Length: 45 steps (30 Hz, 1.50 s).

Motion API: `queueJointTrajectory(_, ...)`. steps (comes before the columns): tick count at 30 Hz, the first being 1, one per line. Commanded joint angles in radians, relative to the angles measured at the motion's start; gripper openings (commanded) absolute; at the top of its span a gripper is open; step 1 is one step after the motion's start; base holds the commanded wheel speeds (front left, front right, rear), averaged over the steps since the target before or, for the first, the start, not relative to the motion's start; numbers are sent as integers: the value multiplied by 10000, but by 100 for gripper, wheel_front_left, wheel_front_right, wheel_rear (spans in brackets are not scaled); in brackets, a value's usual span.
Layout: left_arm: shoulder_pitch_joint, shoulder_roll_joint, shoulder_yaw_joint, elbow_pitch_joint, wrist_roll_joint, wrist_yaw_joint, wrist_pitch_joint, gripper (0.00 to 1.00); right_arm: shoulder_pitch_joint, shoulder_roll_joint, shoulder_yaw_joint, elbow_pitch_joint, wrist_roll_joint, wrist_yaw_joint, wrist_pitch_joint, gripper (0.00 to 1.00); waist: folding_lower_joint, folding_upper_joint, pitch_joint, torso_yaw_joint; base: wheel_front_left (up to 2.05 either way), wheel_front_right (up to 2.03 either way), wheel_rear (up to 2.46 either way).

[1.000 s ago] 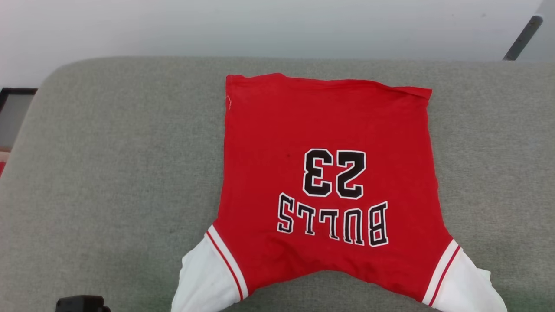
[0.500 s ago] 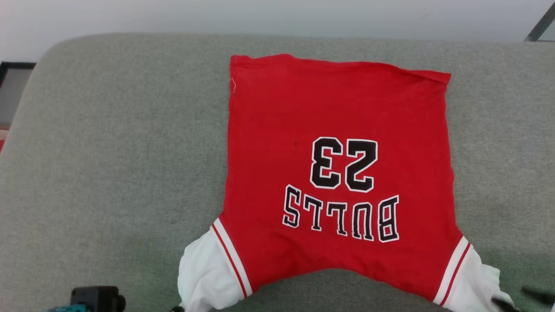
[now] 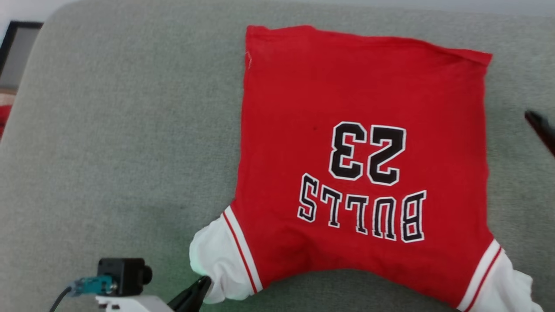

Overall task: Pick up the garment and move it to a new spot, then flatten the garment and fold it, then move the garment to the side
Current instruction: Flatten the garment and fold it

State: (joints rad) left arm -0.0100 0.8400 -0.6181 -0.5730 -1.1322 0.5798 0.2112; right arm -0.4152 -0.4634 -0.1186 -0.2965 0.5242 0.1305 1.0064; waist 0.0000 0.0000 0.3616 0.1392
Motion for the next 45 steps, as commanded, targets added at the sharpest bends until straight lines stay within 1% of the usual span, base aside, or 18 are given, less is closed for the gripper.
queueJointTrajectory(1,-327,-148,-101,98,129,-123,68,0,-915,123,216,840,-279,6,-169,100,0,0,425,404,0,0,0)
queueJointTrajectory(5,-820,-399,-308,270,283,-351,229,0,-2431,138,552,2663,-762,6,-284,100,0,0,764,759,0,0,0)
queueJointTrajectory(10,-1317,-722,-563,520,415,-611,387,0,-3829,101,757,4705,-1350,6,-214,100,0,0,1145,1190,0,0,0)
queueJointTrajectory(11,-1317,-722,-563,520,415,-611,387,0,-3829,101,757,4705,-1350,6,-214,100,0,0,1145,1190,0,0,0)
queueJointTrajectory(13,-1474,-831,-644,625,461,-701,431,0,-4273,101,876,5422,-1462,6,-73,100,0,0,1280,1338,0,0,0)
queueJointTrajectory(17,-1726,-1052,-785,807,501,-868,485,0,-4929,215,740,6590,-1813,6,176,100,0,0,1478,1613,0,0,0)
queueJointTrajectory(22,-1941,-1256,-898,1002,512,-1036,521,0,-5312,584,500,7908,-2321,6,874,100,0,0,1630,1828,0,0,0)
queueJointTrajectory(23,-1961,-1289,-917,1048,516,-1049,526,0,-5327,677,525,8143,-2386,6,1142,71,0,0,1637,1852,0,0,0)
queueJointTrajectory(24,-1969,-1336,-931,1080,493,-1063,530,0,-5320,756,624,8313,-2410,7,1377,31,0,0,1645,1874,0,0,0)
queueJointTrajectory(25,-1998,-1362,-940,1115,476,-1097,526,0,-5338,781,670,8423,-2467,7,1551,0,0,0,1656,1895,0,0,0)
queueJointTrajectory(29,-2051,-1463,-949,1232,445,-1135,478,0,-5398,652,807,8553,-2726,7,1833,0,0,0,1623,1905,0,0,0)
queueJointTrajectory(35,-1986,-1417,-879,1394,430,-1162,405,0,-5713,711,815,8319,-2639,7,1268,0,0,0,1354,1655,0,0,0)
queueJointTrajectory(37,-1932,-1368,-826,1397,427,-1093,378,0,-5731,784,942,8144,-2446,7,1195,0,0,0,1220,1486,0,0,0)
queueJointTrajectory(40,-1837,-1220,-726,1361,443,-1008,350,0,-5630,674,1325,7673,-1940,7,1169,0,0,0,1013,1198,0,0,0)
queueJointTrajectory(45,-1687,-884,-500,1192,460,-765,351,0,-4974,199,2028,6367,-766,6,1301,0,0,0,667,615,0,0,0)
